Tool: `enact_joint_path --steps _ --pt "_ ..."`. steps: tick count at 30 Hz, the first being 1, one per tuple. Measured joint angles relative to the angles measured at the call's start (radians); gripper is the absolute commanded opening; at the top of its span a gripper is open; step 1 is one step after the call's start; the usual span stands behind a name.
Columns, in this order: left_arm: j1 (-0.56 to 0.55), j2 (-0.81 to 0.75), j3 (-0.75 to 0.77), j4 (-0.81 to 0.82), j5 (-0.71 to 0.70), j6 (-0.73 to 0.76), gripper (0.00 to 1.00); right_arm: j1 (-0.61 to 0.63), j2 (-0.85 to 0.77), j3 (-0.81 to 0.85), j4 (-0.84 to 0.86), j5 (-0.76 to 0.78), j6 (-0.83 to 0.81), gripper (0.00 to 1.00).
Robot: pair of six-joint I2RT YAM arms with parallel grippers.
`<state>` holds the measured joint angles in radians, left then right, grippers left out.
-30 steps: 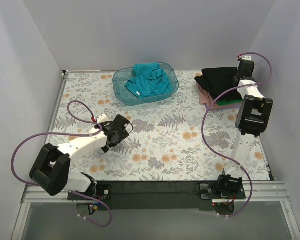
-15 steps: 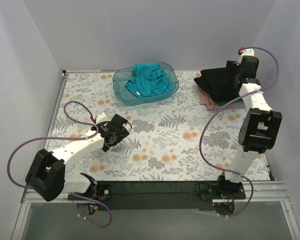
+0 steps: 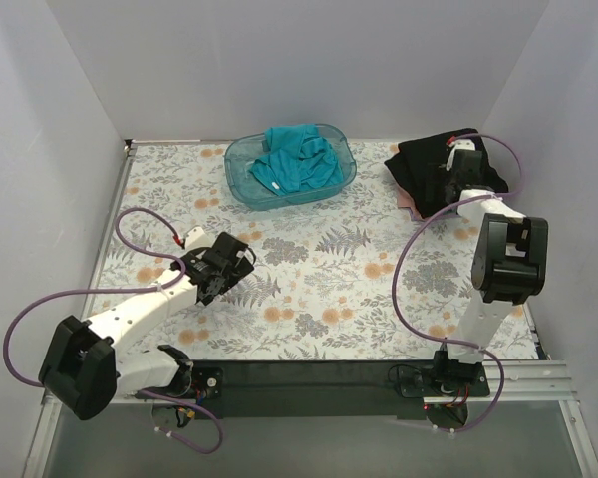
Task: Fold and stack the t-shirts
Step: Neatly place the folded tshirt to the corner
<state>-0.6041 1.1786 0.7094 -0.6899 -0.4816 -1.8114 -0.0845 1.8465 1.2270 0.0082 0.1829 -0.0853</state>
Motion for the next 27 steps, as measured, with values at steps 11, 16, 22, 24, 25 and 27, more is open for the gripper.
enact_joint_path --steps 11,16,22,24,25,27 --pt "0.000 -0.100 0.000 -0.037 0.000 -0.004 0.98 0.007 -0.042 0.027 -0.075 0.015 0.037 0.98" --pt "0.000 -0.166 0.033 -0.107 -0.003 -0.031 0.98 0.012 -0.334 -0.059 -0.128 -0.030 0.118 0.98" --pt "0.000 -0.240 0.119 -0.203 -0.008 -0.060 0.98 0.137 -0.871 -0.403 -0.142 -0.094 0.264 0.98" --pt "0.000 -0.279 0.128 -0.228 -0.008 -0.067 0.98 0.182 -0.992 -0.512 -0.174 -0.143 0.316 0.98" --pt "0.000 -0.301 0.128 -0.242 -0.008 -0.071 0.98 0.187 -1.047 -0.562 -0.194 -0.163 0.340 0.98" --pt "0.000 -0.344 0.127 -0.269 -0.007 -0.077 0.98 0.186 -1.138 -0.656 -0.225 -0.178 0.384 0.98"
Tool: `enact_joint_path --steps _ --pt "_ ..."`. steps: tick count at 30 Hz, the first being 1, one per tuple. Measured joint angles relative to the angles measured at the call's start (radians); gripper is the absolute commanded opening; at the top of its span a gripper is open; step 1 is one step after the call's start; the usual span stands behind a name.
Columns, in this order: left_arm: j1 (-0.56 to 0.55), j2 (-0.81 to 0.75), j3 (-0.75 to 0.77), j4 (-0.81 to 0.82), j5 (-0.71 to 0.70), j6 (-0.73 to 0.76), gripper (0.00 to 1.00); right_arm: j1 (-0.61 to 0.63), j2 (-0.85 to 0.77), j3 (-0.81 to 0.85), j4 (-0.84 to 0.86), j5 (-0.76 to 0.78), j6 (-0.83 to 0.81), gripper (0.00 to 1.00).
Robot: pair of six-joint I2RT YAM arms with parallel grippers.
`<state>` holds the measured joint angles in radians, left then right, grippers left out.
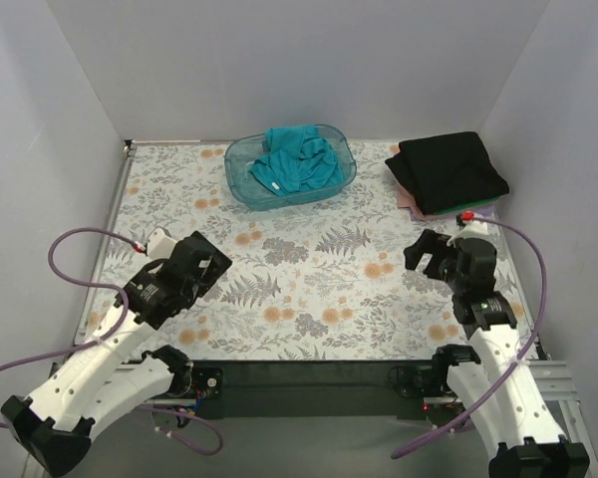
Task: Fold and stack the t-shirts
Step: Neatly place the folded tshirt to the corner
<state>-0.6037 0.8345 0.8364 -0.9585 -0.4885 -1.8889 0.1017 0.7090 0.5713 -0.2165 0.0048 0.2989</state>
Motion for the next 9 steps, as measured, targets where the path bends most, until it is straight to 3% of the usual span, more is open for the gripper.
enact_joint_path --steps 5,9 --pt "0.001 -0.113 -0.066 0.004 0.044 -0.008 0.98 0.000 -0.218 -0.182 -0.096 -0.017 0.102 0.98" --pt "0.001 -0.159 -0.100 0.002 0.071 -0.018 0.98 -0.001 -0.332 -0.225 -0.130 -0.040 0.116 0.99"
